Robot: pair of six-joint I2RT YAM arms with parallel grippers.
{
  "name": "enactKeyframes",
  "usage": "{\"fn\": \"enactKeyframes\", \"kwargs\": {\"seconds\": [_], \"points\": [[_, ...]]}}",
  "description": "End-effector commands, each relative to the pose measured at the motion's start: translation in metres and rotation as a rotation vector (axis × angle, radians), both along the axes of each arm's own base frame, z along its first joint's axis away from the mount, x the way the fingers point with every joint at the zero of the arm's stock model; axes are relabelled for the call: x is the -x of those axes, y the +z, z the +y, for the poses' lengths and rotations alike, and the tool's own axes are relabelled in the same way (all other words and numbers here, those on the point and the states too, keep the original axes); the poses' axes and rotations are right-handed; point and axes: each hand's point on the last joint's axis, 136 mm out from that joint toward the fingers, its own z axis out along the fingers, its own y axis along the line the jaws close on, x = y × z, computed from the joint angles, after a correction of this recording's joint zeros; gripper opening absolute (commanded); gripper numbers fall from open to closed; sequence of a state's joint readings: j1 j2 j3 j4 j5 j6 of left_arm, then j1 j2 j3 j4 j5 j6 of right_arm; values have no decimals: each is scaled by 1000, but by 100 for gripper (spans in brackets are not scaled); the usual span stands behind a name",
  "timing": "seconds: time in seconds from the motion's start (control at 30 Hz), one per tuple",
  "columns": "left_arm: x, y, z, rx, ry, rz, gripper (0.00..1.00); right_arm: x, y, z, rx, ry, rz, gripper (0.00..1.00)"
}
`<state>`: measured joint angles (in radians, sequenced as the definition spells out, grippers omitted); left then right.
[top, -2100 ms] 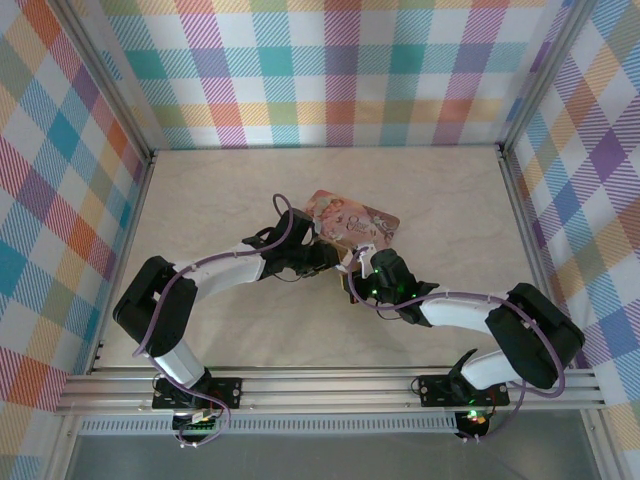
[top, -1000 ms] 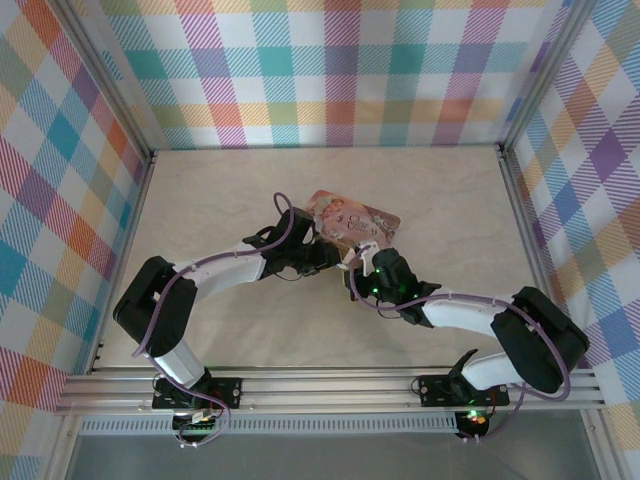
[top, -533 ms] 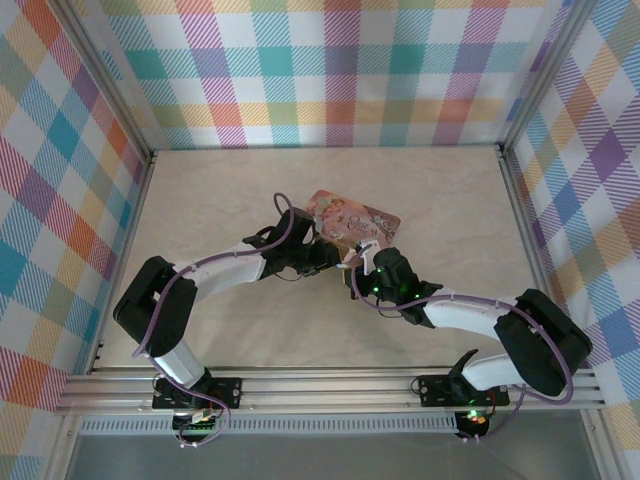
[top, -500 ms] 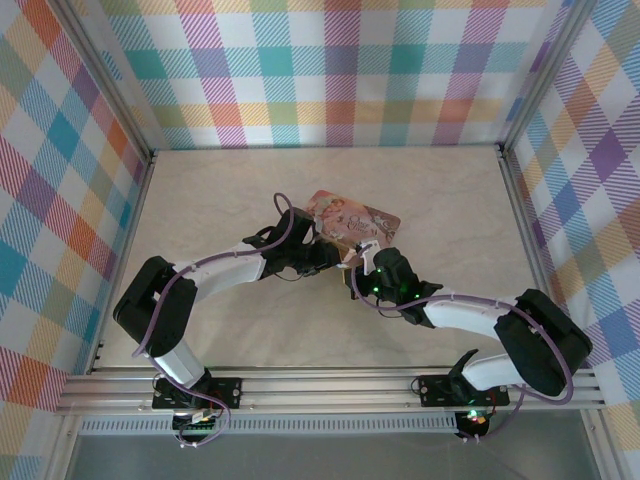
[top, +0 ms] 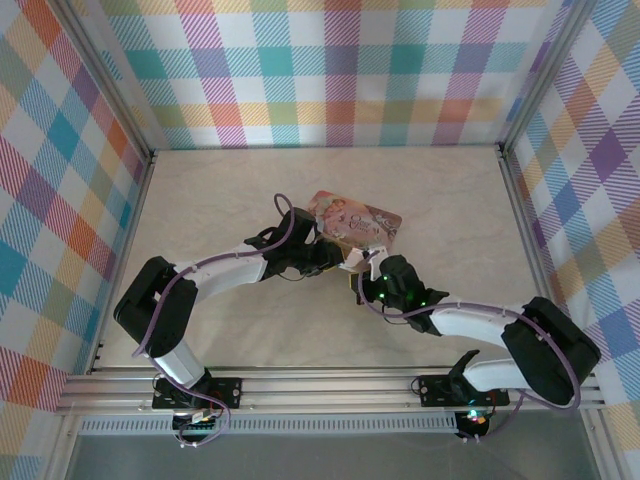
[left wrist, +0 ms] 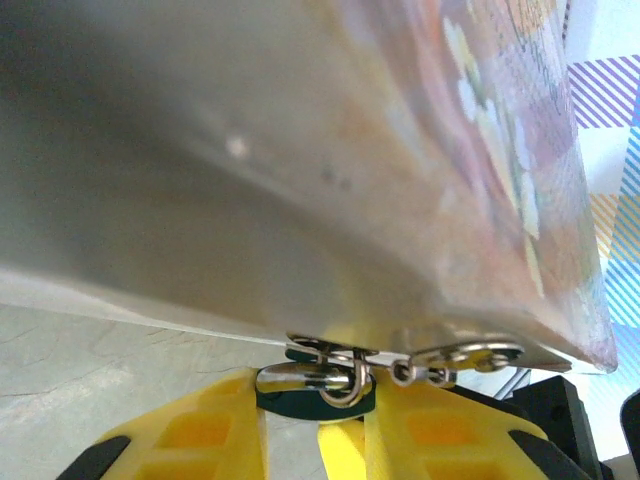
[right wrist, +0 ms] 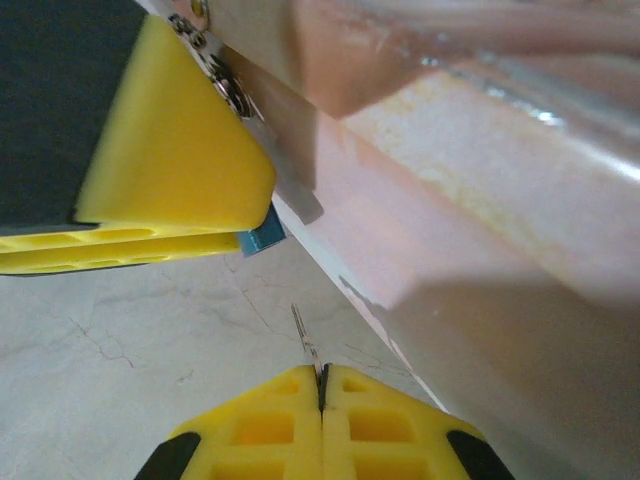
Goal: Unlock a padlock with a key
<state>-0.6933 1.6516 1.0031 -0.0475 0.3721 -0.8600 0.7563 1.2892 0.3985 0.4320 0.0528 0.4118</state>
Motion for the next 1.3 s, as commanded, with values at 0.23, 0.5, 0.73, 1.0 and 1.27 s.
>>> {"fn": "enactKeyframes", "kwargs": {"seconds": [0.23,0.5,0.73,1.0,1.27], "points": [[1,24,-11,88,12,-1,25,-1,22,1,-128,-36,-55,0],[0,24,-14,107,18,9,25,-5,20,-2,-152,-76,-47,0],[1,24,-15,110,16,12,25,-11,27,2,-189,-83,-66,0],[1,24,-15,109,14,12,25,-14,26,-2,-185,-110,-69,0],[1,24,-16,110,11,13,25,-17,25,1,-180,-107,-68,0]]}}
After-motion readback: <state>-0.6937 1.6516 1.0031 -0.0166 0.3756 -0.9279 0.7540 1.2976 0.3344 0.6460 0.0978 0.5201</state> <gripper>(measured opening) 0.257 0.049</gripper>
